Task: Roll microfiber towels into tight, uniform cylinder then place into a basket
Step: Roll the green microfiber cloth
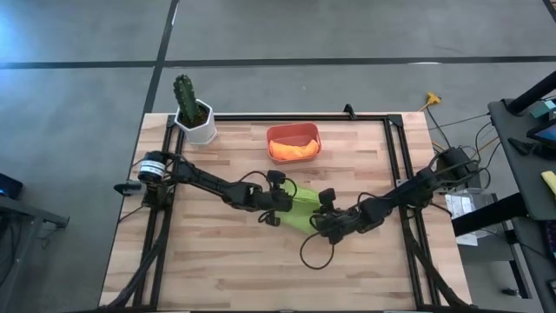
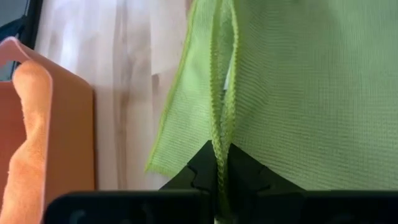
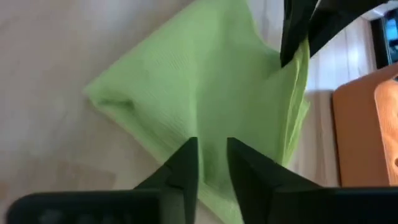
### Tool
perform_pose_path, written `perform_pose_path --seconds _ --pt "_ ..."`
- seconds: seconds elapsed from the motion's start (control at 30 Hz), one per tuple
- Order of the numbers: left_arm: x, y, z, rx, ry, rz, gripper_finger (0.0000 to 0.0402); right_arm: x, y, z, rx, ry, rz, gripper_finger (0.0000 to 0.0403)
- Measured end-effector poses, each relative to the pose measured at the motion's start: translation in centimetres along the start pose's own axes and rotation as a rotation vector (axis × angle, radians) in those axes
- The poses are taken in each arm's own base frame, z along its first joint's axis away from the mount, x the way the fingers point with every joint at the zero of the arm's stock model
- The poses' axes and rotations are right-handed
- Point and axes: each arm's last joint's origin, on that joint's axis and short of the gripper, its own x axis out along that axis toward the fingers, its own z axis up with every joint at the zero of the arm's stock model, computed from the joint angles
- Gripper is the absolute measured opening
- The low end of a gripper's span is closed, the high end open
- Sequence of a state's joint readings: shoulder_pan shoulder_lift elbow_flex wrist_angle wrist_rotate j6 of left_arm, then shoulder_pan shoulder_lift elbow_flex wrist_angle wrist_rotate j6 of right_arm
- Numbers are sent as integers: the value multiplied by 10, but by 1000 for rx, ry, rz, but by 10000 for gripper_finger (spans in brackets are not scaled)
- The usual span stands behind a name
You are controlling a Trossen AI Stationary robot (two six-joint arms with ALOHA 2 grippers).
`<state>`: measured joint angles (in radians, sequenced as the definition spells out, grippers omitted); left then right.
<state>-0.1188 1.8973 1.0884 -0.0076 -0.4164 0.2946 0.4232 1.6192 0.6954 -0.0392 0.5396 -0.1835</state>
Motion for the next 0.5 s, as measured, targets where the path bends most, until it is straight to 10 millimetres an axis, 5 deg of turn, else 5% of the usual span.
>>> perform_pose_path --seconds 0.27,0.5 --pt "3 -2 -1 4 10 0 98 -6 4 4 -28 -36 32 165" --pt "3 0 5 -21 -43 22 161 -7 15 5 -145 -49 39 165"
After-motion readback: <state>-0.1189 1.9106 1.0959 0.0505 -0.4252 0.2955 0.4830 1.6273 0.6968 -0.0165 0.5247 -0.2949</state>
